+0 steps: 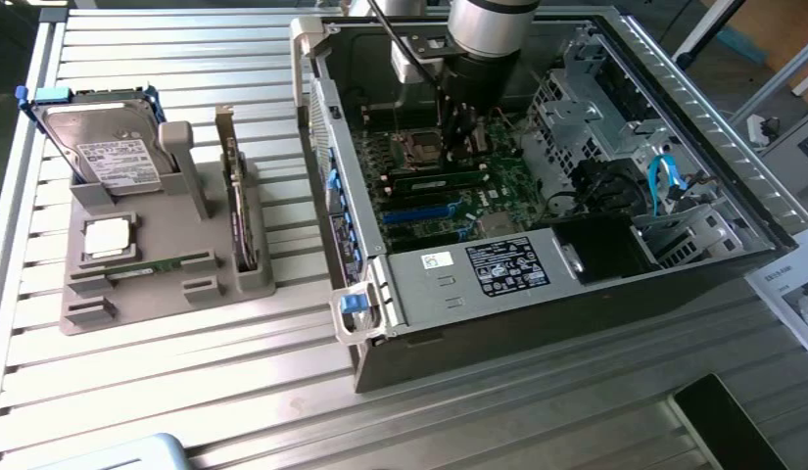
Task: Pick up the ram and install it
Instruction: 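Press down the ram until it locks into place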
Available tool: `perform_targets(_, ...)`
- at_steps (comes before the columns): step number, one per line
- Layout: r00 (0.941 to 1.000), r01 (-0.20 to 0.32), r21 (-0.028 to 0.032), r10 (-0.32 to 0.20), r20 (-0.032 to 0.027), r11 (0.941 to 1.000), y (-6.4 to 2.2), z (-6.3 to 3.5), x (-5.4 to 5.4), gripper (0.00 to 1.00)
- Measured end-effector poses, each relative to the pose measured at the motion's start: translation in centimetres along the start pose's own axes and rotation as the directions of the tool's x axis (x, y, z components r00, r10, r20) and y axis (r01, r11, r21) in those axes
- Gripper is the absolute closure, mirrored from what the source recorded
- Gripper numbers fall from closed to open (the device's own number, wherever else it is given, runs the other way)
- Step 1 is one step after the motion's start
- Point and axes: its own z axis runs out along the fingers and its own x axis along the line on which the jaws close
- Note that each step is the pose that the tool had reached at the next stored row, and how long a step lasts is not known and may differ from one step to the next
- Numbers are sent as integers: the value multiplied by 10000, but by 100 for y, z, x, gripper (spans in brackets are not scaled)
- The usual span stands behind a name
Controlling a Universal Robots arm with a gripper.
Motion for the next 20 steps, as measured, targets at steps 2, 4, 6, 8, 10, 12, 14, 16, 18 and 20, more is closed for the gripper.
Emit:
perform_targets(2, 10000, 0, -1, 0, -1, 10000, 14, -1, 0, 89)
perform_targets(4, 10000, -1, 0, 1, -1, 10000, 46, -2, 0, 89)
perform_targets(6, 10000, -1, 3, 1, 0, 10000, 96, -3, 0, 89)
perform_targets(8, 10000, -2, 7, 2, 0, 10000, 148, -5, 0, 89)
perform_targets(10, 10000, -1, 12, 1, 0, 10000, 196, -6, 0, 89)
perform_targets(12, 10000, -2, 15, 2, 1, 10000, 240, -8, 1, 89)
perform_targets(14, 10000, -2, 17, 2, 1, 10000, 284, -9, 1, 89)
perform_targets(16, 10000, -2, 18, 2, 1, 10000, 329, -11, 1, 89)
perform_targets(18, 10000, -2, 20, 2, 1, 10000, 371, -12, 1, 89)
perform_targets(20, 10000, -2, 21, 2, 1, 10000, 408, -14, 1, 89)
